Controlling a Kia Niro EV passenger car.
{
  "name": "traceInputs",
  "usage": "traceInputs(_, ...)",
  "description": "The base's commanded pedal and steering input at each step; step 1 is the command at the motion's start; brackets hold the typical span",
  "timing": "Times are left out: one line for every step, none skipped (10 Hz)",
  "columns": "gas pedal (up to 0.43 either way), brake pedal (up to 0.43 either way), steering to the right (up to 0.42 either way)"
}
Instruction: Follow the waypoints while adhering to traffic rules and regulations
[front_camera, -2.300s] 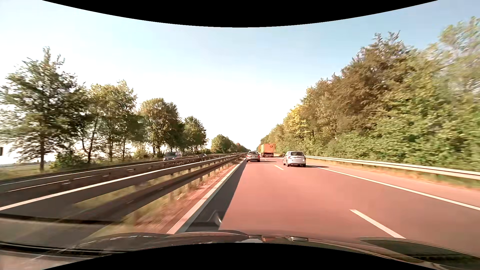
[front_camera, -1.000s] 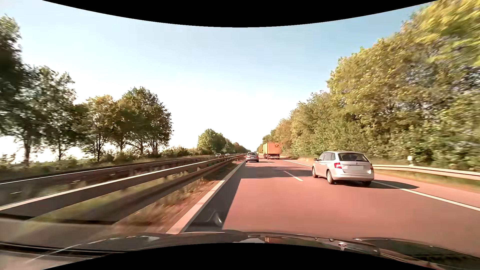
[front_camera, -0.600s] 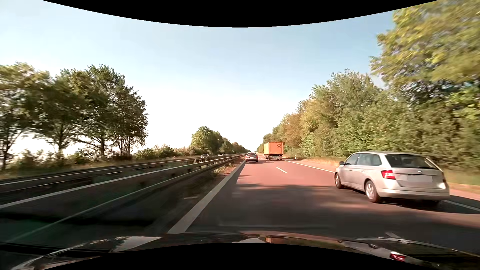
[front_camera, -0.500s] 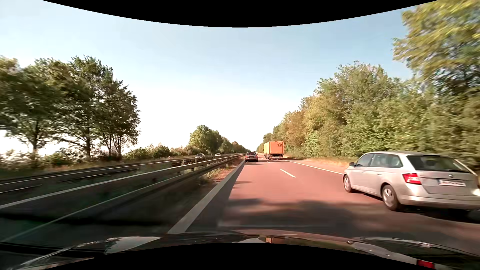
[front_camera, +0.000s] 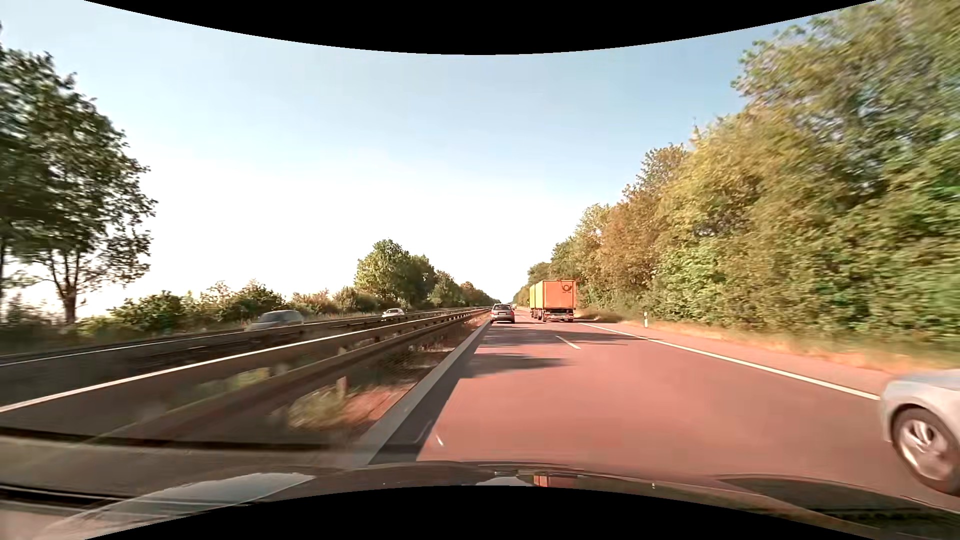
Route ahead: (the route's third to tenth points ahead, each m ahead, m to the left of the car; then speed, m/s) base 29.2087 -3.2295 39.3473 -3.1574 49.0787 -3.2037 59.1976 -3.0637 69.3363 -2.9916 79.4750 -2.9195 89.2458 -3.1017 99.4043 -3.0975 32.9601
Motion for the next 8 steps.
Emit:
traceInputs(0.409,0.006,-0.002)
traceInputs(0.409,0.006,-0.002)
traceInputs(0.409,0.006,-0.002)
traceInputs(0.409,0.006,-0.003)
traceInputs(0.409,0.006,-0.002)
traceInputs(0.409,0.006,-0.003)
traceInputs(0.409,0.006,-0.002)
traceInputs(0.409,0.006,-0.002)
